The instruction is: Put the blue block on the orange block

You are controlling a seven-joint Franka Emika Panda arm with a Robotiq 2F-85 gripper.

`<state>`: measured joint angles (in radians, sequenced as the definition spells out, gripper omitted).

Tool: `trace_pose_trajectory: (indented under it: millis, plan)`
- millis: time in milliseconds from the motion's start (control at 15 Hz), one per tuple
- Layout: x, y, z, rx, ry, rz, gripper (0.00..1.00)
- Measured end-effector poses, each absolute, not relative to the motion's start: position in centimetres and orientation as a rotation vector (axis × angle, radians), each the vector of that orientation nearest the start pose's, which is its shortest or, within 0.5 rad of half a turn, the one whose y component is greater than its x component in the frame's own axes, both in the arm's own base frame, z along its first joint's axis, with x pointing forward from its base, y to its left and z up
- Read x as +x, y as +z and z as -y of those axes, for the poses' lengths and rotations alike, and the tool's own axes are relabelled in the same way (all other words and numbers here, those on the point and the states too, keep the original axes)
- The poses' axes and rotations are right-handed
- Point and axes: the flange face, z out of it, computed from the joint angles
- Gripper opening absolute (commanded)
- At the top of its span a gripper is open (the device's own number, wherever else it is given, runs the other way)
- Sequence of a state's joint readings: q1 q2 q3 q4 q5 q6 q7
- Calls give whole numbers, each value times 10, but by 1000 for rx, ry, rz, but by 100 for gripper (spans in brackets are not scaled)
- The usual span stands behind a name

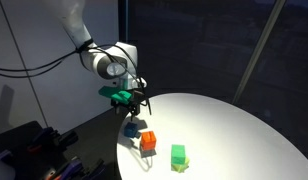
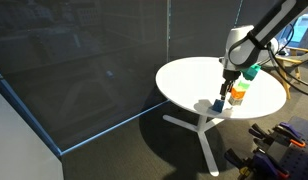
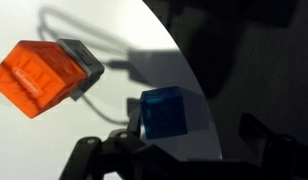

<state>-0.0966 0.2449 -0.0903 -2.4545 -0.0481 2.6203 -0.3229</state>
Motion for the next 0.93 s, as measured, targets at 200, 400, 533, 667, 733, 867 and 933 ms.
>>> trace_pose_trajectory:
  millis: [200, 400, 533, 667, 733, 867, 933]
  plan:
    - [472, 190, 98, -3152, 141, 261, 100]
    - [476, 186, 111, -3156, 141, 227, 100]
    - [476, 183, 117, -3155, 148, 220, 100]
    - [476, 179, 121, -3152, 159, 224, 100]
    - [476, 177, 122, -3150, 164, 233, 100]
    - [476, 172, 123, -3147, 175, 246, 100]
    - [476, 170, 123, -3145, 181, 250, 100]
